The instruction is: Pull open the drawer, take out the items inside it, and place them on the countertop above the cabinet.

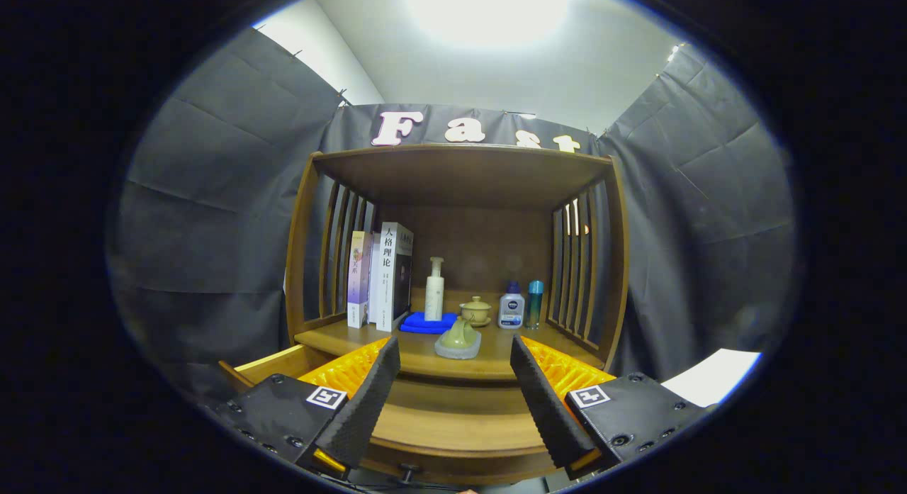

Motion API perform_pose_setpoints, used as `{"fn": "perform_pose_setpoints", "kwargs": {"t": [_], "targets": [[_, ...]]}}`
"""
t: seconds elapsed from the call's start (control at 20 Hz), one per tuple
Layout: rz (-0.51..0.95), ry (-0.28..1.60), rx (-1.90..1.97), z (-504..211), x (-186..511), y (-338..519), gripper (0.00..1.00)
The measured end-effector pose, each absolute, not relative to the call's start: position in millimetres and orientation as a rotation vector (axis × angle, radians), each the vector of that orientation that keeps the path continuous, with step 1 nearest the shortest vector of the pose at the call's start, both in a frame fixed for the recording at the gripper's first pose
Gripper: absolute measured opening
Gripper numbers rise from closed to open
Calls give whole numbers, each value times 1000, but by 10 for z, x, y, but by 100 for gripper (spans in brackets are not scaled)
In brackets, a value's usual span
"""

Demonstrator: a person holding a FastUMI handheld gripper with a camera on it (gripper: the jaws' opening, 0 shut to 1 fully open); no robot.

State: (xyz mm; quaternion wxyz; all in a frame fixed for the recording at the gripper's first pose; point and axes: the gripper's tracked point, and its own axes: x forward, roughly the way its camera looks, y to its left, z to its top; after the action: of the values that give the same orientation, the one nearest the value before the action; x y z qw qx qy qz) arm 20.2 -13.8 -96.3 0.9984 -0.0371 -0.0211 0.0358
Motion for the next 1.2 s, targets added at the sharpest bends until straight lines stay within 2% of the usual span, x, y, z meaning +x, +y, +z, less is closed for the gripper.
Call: {"fn": "perform_pose_setpoints", "kwargs": {"t": [0.6, 0.8, 1.2], "targets": [[14, 67, -83, -1924, -65, -195, 99], [7, 24, -80, -1938, -126, -111, 99], [32, 87, -90, -2307, -290, 50, 99]]}}
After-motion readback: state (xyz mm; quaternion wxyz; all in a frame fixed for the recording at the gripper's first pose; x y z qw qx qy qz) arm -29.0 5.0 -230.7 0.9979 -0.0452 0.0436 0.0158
